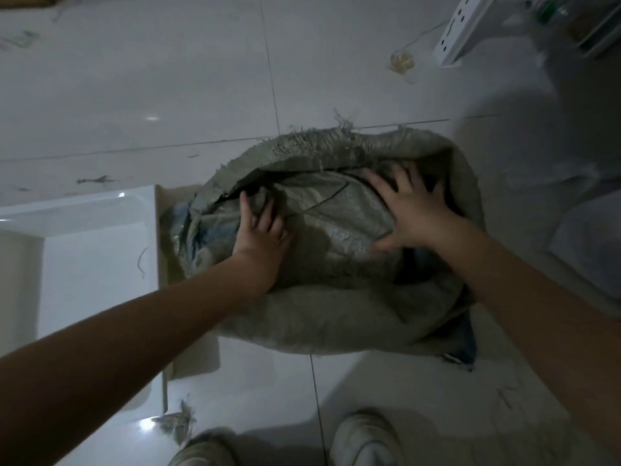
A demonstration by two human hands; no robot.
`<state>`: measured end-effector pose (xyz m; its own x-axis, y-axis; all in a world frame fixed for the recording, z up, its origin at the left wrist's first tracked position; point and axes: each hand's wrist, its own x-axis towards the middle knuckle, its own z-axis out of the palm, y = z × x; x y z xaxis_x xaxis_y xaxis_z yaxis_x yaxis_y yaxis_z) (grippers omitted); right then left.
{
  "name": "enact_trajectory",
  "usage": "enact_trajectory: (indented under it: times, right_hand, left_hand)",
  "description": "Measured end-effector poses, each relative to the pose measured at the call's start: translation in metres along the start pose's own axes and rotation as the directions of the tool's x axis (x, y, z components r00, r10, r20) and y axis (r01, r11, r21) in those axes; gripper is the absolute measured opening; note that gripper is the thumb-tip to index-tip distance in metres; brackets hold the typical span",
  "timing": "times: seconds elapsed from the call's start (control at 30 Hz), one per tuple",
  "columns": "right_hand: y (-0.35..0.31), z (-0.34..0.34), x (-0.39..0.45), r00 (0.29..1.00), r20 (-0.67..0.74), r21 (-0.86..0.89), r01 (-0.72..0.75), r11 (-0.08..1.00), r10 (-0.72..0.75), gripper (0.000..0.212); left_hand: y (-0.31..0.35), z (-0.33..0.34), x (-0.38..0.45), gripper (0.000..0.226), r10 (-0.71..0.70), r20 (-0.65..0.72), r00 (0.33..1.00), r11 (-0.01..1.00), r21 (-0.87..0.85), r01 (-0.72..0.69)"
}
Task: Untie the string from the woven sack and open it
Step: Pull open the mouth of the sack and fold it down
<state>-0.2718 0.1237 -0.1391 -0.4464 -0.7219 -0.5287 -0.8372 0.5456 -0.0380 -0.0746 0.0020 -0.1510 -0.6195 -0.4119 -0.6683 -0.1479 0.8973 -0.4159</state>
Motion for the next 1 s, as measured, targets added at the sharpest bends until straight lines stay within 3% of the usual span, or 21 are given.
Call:
enact_trajectory:
  times: [0.13, 0.2, 0.27, 0.33, 0.4, 0.43, 0.5, 0.57, 0.63, 0.73, 0.8, 0.87, 0.93, 1.0]
  right_hand:
    - [0.021, -0.01, 0.024, 1.0, -0.003, -0.09, -0.012, 0.996, 0.012, 0.124]
    - [0.013, -0.013, 0.028, 0.999, -0.04, -0.159, -0.029, 0.987, 0.022, 0.106]
    - [-0.016, -0.006, 0.02, 0.989, -0.147, -0.244, -0.012, 0.97, -0.025, 0.075]
    - [-0.051, 0.012, 0.007, 0.917, -0.372, -0.335, 0.008, 0.942, -0.141, 0.047]
    - [-0.073, 0.03, -0.004, 0.878, -0.441, -0.297, 0.052, 0.954, -0.186, 0.043]
    - [-0.074, 0.039, -0.004, 0.908, -0.381, -0.228, 0.09, 0.97, -0.174, 0.054]
    - [-0.062, 0.051, 0.001, 0.991, -0.092, -0.009, 0.093, 0.996, -0.094, 0.088]
    - [-0.042, 0.059, 0.004, 0.989, 0.1, 0.091, 0.103, 0.991, -0.112, 0.109]
    - [-0.023, 0.069, 0.006, 0.967, 0.172, 0.04, 0.184, 0.982, -0.188, 0.105]
    - [-0.001, 0.071, 0.001, 0.938, 0.205, -0.053, 0.297, 0.954, -0.28, 0.086]
    - [0.011, 0.07, -0.001, 0.924, 0.249, 0.201, 0.242, 0.949, -0.289, 0.063]
    - [0.016, 0.067, 0.001, 0.92, 0.294, 0.564, 0.053, 0.824, -0.26, 0.048]
    - [0.022, 0.061, 0.005, 0.924, 0.256, 0.636, 0.062, 0.769, -0.286, 0.054]
    - [0.038, 0.058, 0.023, 0.871, 0.282, 0.445, 0.253, 0.859, -0.403, 0.069]
  left_hand:
    - [0.015, 0.003, -0.035, 0.089, -0.023, 0.185, 0.982, 0.997, 0.082, 0.007]
    - [0.025, -0.009, -0.047, 0.085, -0.063, 0.214, 0.975, 0.987, 0.159, 0.029]
    - [0.033, -0.032, -0.052, 0.064, -0.056, 0.119, 0.991, 0.979, 0.203, 0.031]
    - [0.038, -0.051, -0.039, 0.042, 0.011, -0.087, 0.996, 0.991, 0.136, 0.001]
    - [0.036, -0.053, -0.011, 0.035, 0.145, -0.28, 0.949, 0.989, 0.071, -0.13]
    - [0.032, -0.045, 0.006, 0.039, 0.212, -0.32, 0.923, 0.977, 0.057, -0.204]
    - [0.017, -0.025, 0.031, 0.059, 0.259, -0.293, 0.92, 0.951, -0.09, -0.296]
    - [0.002, -0.003, 0.042, 0.092, 0.198, -0.202, 0.959, 0.939, -0.24, -0.245]
    - [-0.007, 0.014, 0.05, 0.108, 0.161, -0.157, 0.974, 0.942, -0.27, -0.2]
    - [-0.027, 0.025, 0.055, 0.116, 0.177, -0.144, 0.974, 0.965, -0.168, -0.2]
    - [-0.039, 0.022, 0.052, 0.113, 0.181, -0.112, 0.977, 0.978, -0.08, -0.191]
    - [-0.045, 0.025, 0.046, 0.097, 0.171, -0.093, 0.981, 0.982, -0.07, -0.177]
    - [-0.043, 0.029, 0.038, 0.081, 0.159, -0.141, 0.977, 0.968, -0.17, -0.182]
    - [-0.034, 0.032, 0.029, 0.087, 0.15, -0.171, 0.974, 0.927, -0.317, -0.198]
